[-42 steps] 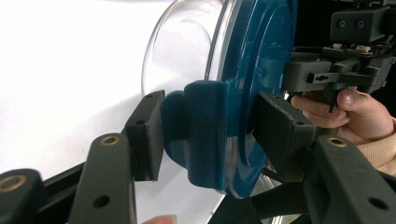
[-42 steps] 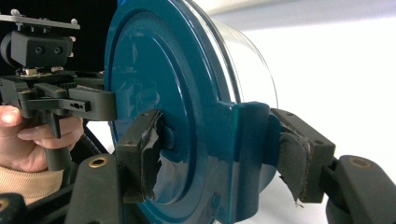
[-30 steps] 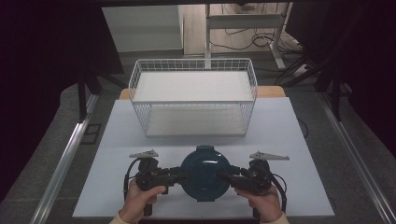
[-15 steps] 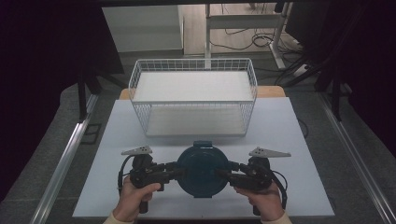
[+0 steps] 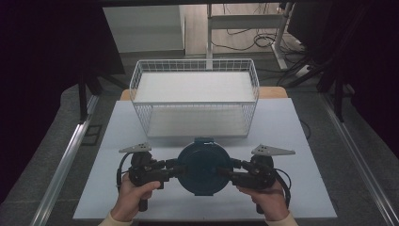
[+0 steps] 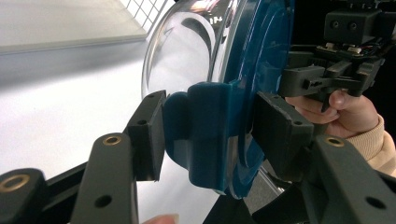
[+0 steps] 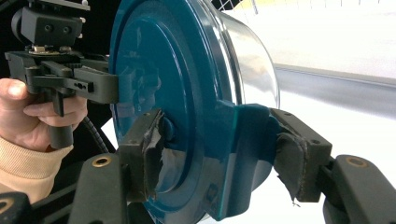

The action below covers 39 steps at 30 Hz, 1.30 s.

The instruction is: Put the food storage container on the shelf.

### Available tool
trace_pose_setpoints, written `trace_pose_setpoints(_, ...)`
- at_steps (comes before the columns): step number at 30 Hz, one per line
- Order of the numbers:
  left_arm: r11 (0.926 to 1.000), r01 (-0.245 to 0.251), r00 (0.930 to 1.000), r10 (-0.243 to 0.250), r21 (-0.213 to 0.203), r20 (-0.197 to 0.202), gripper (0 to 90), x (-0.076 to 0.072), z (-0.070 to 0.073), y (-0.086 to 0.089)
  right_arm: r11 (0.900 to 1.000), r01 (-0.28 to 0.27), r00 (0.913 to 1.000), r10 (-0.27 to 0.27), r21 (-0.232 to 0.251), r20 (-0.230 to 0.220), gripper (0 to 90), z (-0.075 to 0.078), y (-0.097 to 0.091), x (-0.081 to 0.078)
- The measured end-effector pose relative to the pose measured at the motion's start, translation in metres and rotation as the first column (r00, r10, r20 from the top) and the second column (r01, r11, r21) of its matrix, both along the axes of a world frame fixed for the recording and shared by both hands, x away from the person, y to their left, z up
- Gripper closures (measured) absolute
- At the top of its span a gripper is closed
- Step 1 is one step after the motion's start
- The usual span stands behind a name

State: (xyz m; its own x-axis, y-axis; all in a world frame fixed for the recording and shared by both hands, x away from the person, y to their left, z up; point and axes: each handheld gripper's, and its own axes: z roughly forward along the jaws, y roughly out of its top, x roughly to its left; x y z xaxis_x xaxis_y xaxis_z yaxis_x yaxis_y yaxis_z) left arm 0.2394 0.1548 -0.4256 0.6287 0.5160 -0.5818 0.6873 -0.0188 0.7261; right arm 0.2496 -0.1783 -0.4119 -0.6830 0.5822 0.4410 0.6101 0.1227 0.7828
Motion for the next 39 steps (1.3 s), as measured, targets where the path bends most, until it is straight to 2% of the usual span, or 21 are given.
trace_pose_setpoints(11, 0.9997, -0.002, 0.9997, 0.002, 0.023, 0.024, 46.3, 0.016, 0.020, -0.002, 1.0000, -0.009, 0.9998, 0.009, 0.003, 0.016, 38.1, 0.014, -0.002, 0.018)
trace_pose_setpoints(21, 0.9997, -0.012, 0.9978, 0.011, 0.019, 0.065, 46.2, 0.025, 0.047, 0.002, 0.9998, -0.020, 0.9983, 0.020, -0.002, 0.055, 38.2, 0.044, 0.002, 0.030)
trace_pose_setpoints(39, 0.9996, -0.026, 0.9935, 0.024, 0.014, 0.111, 46.2, 0.044, 0.088, 0.012, 0.9996, -0.029, 0.9943, 0.030, -0.004, 0.102, 38.1, 0.084, 0.013, 0.050)
